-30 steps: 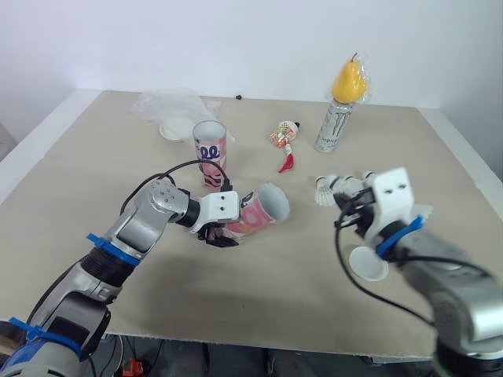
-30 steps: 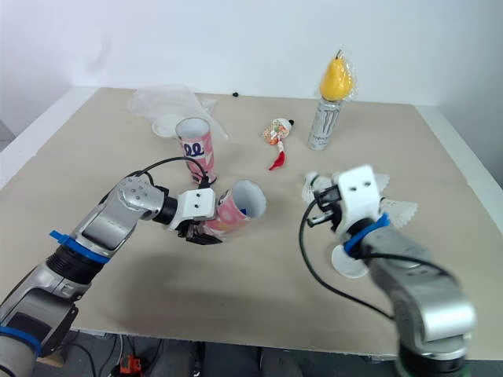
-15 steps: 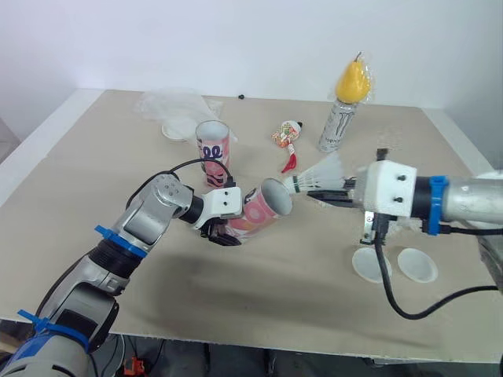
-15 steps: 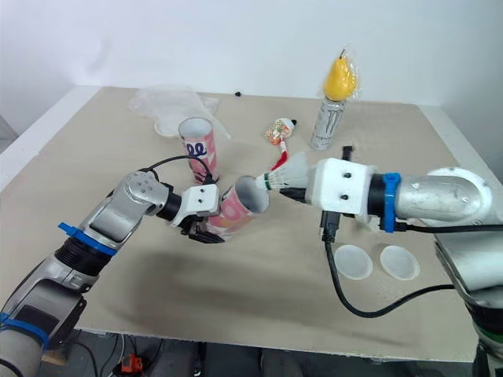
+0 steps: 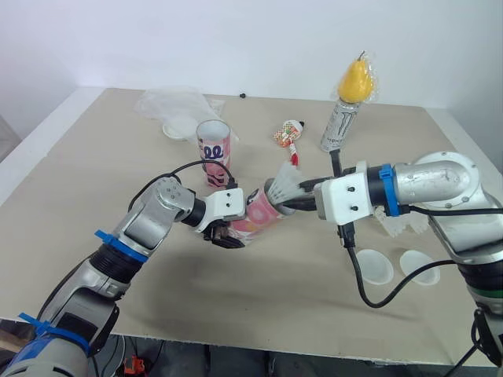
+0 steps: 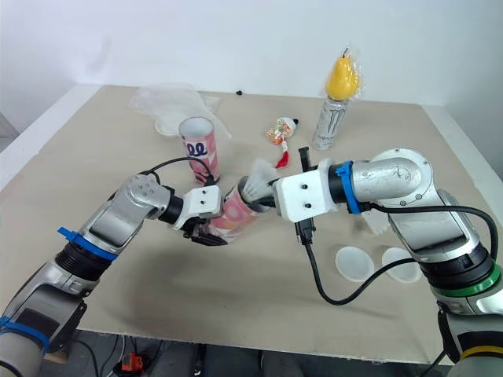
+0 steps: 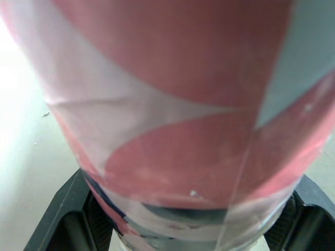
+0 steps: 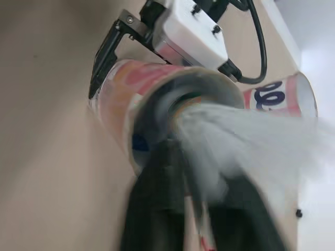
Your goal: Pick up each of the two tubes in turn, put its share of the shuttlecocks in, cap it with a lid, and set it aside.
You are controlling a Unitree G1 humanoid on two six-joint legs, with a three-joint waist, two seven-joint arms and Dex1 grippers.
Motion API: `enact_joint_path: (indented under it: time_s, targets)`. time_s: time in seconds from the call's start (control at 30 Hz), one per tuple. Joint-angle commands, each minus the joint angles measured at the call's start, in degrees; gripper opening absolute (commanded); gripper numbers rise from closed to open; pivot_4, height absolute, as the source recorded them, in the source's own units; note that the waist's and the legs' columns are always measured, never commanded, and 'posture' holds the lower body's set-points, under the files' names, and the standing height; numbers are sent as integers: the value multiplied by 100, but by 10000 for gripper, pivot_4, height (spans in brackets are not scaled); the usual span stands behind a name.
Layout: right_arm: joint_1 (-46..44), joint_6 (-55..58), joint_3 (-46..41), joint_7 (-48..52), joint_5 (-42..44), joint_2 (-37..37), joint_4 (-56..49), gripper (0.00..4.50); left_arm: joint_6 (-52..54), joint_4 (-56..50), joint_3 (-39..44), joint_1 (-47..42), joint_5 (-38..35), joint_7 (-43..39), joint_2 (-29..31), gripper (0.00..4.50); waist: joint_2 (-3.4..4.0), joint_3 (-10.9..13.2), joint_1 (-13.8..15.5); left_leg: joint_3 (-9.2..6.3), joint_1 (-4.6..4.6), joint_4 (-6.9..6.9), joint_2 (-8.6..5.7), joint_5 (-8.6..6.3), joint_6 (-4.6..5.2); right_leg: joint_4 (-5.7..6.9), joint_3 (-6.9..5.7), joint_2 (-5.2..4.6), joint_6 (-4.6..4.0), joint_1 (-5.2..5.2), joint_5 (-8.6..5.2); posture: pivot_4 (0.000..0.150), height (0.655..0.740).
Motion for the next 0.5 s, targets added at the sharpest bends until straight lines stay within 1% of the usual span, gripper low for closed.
enact_joint_path:
  time_s: [0.03,0.07,0.1,0.13,0.17,0.23,0.3,0.4,0.5]
  targets:
    - [-182,-90,-236,198,137,-27,-66,28945,59,-128,-31,58,-59,10,35,30421,0,0,0,0,0,0,0,0,0,1,0,0,0,0,0,1500,7400]
    - [-180,198,-383,184,426,14,-140,34498,60,-120,-31,58,-60,15,39,30421,0,0,0,-3,0,0,1,0,0,2,-2,1,-1,0,0,1500,7400]
    - [-176,419,-490,171,634,49,-196,38336,60,-117,-32,60,-61,19,43,30421,0,0,1,-4,0,0,1,0,0,2,-3,2,-1,0,-1,1500,7400]
    - [-186,776,-653,94,918,91,-263,43511,52,-109,-34,61,-61,21,50,30421,0,0,0,-4,0,0,1,0,0,2,-3,1,-2,2,0,1500,7400]
    - [-182,1194,-859,-31,1215,120,-307,44330,46,-98,-37,62,-61,24,56,30421,0,0,0,-3,0,0,1,0,0,2,-2,1,-3,2,1,1500,7400]
    - [-124,1824,-1227,-291,1551,118,-297,44330,34,-83,-39,63,-68,27,72,30421,0,1,1,-6,0,0,2,0,0,4,-2,1,-32,2,19,1500,7400]
    - [101,2449,-1731,-689,1863,140,-201,44330,15,-55,-48,62,-66,28,86,30421,-1,1,5,-7,0,1,2,0,0,6,-4,1,-34,2,19,1500,7400]
    - [538,3612,-2531,-1680,2438,487,-180,44330,-13,-30,-65,59,-64,17,116,30421,-4,1,6,-10,0,1,2,0,0,4,-6,1,-34,8,19,1500,7400]
    - [1169,4459,-2997,-2929,2466,1107,-385,44330,-20,-32,-65,52,-75,-1,139,30421,-3,0,6,-15,1,1,2,1,0,11,-9,5,-36,6,21,1500,7400]
